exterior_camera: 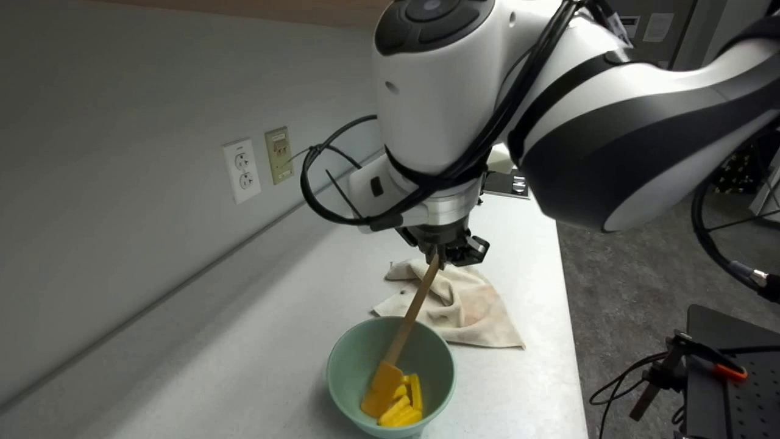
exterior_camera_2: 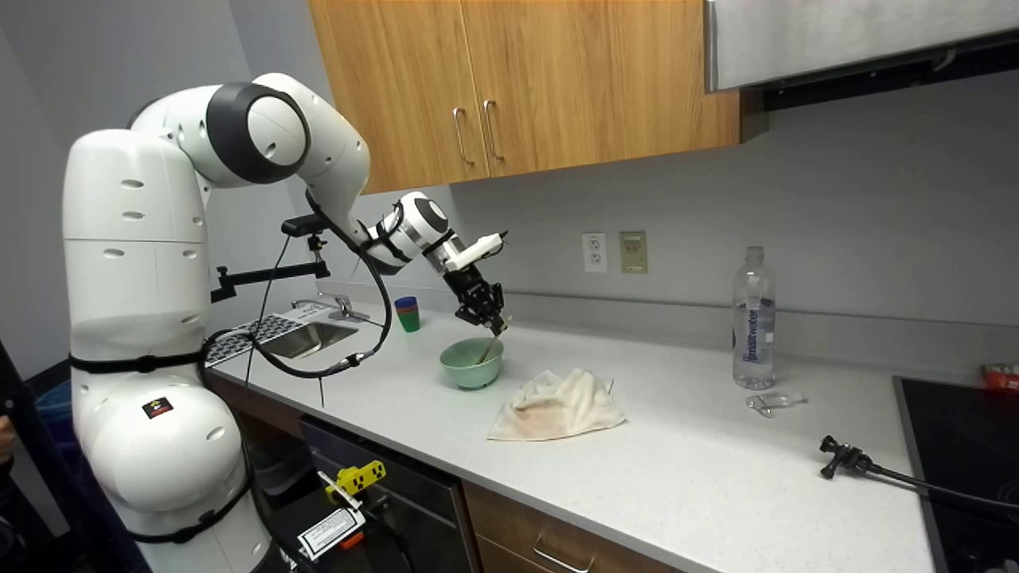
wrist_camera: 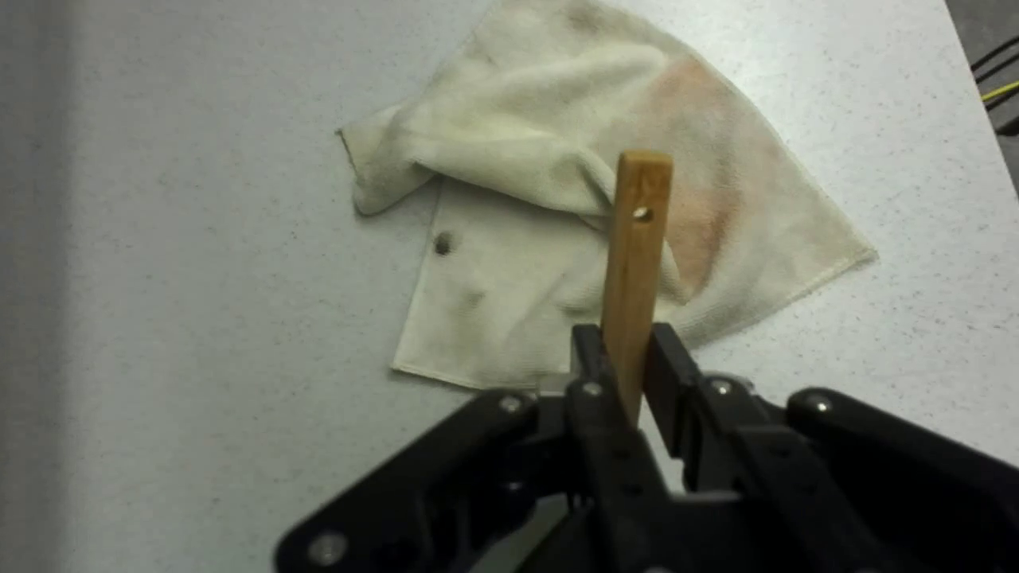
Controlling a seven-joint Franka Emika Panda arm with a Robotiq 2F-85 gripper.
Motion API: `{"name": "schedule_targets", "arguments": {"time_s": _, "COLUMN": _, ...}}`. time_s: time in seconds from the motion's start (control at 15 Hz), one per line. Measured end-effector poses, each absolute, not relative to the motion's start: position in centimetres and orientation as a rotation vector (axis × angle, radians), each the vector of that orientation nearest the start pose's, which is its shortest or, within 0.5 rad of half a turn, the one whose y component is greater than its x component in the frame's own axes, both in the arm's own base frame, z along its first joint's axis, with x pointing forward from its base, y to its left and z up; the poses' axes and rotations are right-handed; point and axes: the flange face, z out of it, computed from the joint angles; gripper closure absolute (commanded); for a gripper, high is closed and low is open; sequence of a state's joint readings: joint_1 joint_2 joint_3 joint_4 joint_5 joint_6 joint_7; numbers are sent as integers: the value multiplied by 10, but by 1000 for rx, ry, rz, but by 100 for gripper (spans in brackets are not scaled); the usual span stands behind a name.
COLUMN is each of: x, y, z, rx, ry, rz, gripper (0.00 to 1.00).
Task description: Use the wooden spatula to stir the contents in the green bowl
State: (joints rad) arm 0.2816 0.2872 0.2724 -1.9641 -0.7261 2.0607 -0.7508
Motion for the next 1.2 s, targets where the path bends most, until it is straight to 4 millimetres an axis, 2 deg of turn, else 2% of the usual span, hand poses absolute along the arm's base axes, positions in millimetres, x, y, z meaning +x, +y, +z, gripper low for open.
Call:
{"name": "schedule_targets", "arguments": {"time_s": 0.2, "x": 520, "y": 281, "z": 307, "rx": 1788, "ry": 2018, "rz": -323, "gripper": 96}}
{"name": "schedule_targets", "arguments": {"time_s": 0.53, "x": 521, "y": 279, "z": 305, "rx": 1832, "ry": 2013, "rz": -329, "gripper": 96}}
{"name": "schedule_targets", "arguments": {"time_s": 0.87, "x": 526, "y": 273, "z": 312, "rx": 1868, "ry": 1943, "rz": -291, "gripper": 96}}
{"name": "schedule_targets", "arguments": {"time_s": 1.2, "x": 529, "y": 267, "z": 334, "rx": 1894, "ry": 1927, "rz": -252, "gripper": 96}}
